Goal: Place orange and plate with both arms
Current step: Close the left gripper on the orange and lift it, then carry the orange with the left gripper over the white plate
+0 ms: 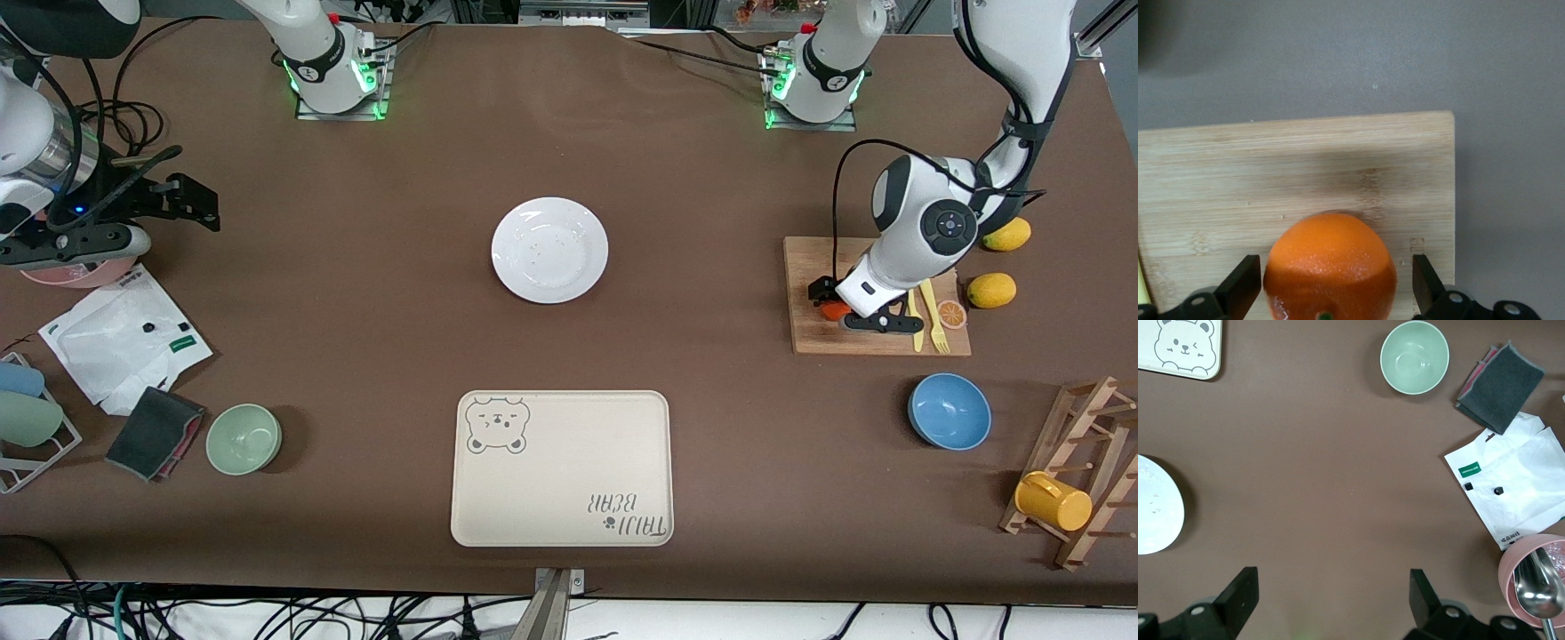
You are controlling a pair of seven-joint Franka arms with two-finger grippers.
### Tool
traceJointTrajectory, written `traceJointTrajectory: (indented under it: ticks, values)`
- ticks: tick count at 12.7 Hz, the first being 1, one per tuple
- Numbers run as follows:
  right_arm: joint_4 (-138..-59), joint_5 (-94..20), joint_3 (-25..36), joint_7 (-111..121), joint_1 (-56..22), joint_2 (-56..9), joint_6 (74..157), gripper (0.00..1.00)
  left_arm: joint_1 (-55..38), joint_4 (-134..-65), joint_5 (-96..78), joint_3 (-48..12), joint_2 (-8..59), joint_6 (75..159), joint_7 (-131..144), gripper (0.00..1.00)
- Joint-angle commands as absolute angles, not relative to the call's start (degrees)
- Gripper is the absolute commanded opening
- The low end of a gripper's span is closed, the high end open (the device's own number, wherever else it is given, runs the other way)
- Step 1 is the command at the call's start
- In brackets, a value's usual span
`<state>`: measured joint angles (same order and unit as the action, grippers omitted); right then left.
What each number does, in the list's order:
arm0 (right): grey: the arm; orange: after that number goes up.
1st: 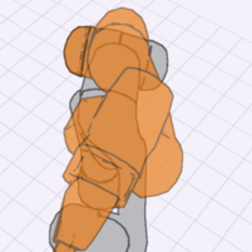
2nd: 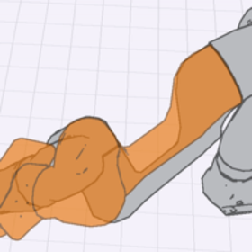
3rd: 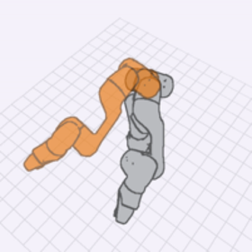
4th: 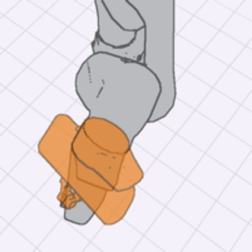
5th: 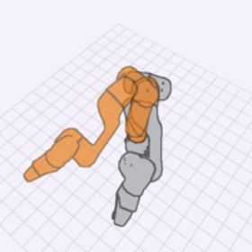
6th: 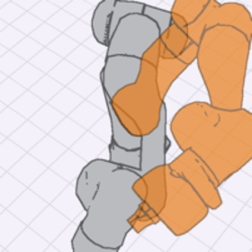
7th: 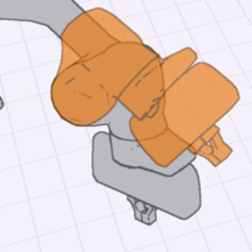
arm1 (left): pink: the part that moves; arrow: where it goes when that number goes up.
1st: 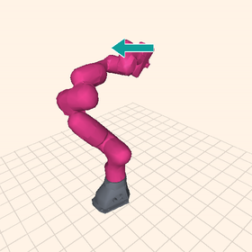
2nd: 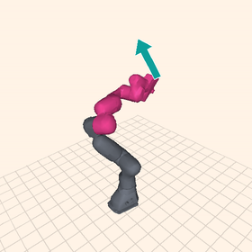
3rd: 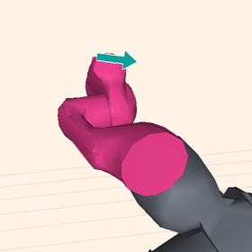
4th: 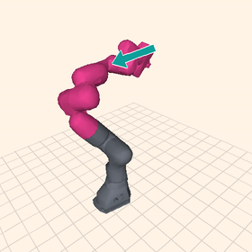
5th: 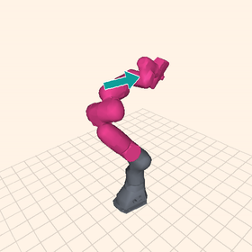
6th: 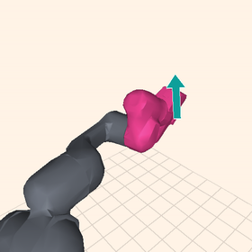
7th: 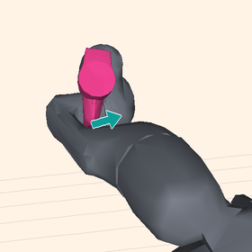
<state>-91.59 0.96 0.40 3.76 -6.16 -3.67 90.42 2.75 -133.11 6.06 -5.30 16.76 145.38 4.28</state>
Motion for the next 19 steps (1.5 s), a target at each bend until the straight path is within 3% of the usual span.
traceJointTrajectory:
  ticks: [1, 2, 4, 5, 9, 13, 19]
  values:
    - [-91.32, 0.53, 0.44, 3.08, -6.24, -3.69, 89.65, 1.00, 3.16, -133.07, 7.38, -5.45, 17.84, 145.99, 3.69, 0.89]
    - [-91.32, 0.53, 0.44, 3.08, -6.24, -3.69, 89.65, 1.00, 3.16, -133.07, 7.38, -5.45, 17.84, 145.55, 3.60, 0.67]
    - [-91.58, 0.53, 0.44, 3.08, -6.24, -3.69, 89.74, 1.00, 3.60, -132.98, 7.38, -5.45, 18.54, 143.89, 3.43, 0.35]
    - [-91.58, 0.53, 0.44, 3.08, -6.24, -3.60, 89.74, 1.00, 3.60, -132.72, 7.38, -5.45, 18.28, 143.27, 3.51, 0.31]
    - [-91.58, 0.53, 0.44, 3.08, -6.24, -3.60, 89.74, 1.00, 2.56, -129.04, 7.38, -5.71, 13.38, 138.37, 4.13, 0.37]
    - [-91.67, 0.53, 0.53, 3.08, -6.24, -3.60, 89.65, 1.00, 1.24, -111.05, 6.33, -12.11, 13.44, 114.13, 8.93, 0.41]
    - [-91.67, 0.53, 0.44, 3.08, -6.24, -3.60, 89.65, 1.00, -2.44, -106.72, 1.32, -25.21, 15.81, 112.24, 37.82, 0.43]
